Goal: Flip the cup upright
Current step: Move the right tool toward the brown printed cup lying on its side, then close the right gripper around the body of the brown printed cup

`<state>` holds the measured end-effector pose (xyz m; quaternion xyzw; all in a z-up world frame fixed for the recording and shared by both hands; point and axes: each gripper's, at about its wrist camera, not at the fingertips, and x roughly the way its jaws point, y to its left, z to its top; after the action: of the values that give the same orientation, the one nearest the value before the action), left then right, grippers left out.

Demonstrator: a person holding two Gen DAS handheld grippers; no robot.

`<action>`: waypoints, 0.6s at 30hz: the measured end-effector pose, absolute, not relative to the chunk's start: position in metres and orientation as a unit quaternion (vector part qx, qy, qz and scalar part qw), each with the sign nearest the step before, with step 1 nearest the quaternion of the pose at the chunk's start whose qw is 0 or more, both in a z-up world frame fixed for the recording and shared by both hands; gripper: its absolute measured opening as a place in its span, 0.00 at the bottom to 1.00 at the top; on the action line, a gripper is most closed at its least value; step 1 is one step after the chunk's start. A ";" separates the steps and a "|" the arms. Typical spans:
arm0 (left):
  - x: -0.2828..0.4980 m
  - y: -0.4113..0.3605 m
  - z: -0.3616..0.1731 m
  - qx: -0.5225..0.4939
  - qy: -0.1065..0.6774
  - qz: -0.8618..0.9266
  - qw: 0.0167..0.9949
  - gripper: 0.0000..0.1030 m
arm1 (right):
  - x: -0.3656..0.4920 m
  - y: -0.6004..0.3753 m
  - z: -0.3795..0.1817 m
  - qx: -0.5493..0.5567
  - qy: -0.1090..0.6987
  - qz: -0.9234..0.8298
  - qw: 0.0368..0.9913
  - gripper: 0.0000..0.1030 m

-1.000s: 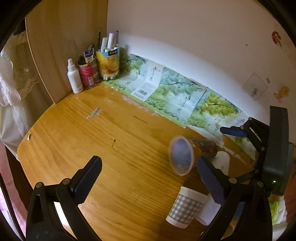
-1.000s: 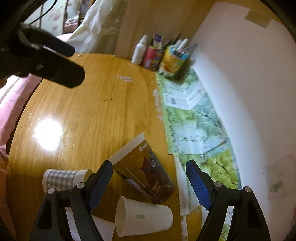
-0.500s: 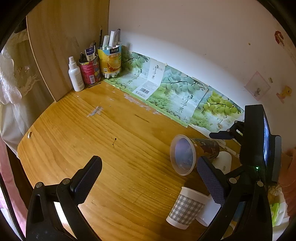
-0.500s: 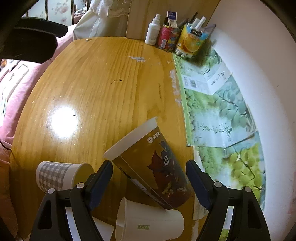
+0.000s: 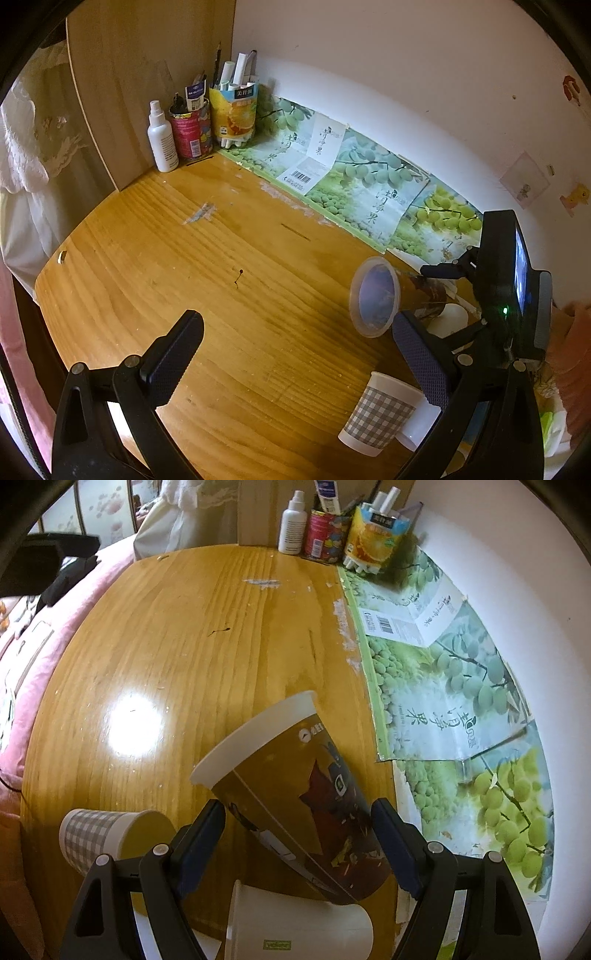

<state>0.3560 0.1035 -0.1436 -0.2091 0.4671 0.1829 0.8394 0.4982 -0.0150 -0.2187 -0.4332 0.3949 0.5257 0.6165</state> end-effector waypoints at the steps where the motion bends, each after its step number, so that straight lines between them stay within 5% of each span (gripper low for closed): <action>1: 0.356 0.104 -0.144 -0.210 0.467 0.182 0.839 0.99 | 0.500 -0.015 -0.219 -0.429 0.399 0.525 0.618 0.79; 18: 0.343 0.110 -0.150 -0.250 0.462 0.189 0.830 0.99 | 0.524 -0.004 -0.225 -0.377 0.448 0.495 0.642 0.78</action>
<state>0.3432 0.1095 -0.1499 -0.2497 0.4615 0.1891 0.8300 0.5244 -0.0039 -0.2254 -0.3771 0.4475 0.4953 0.6420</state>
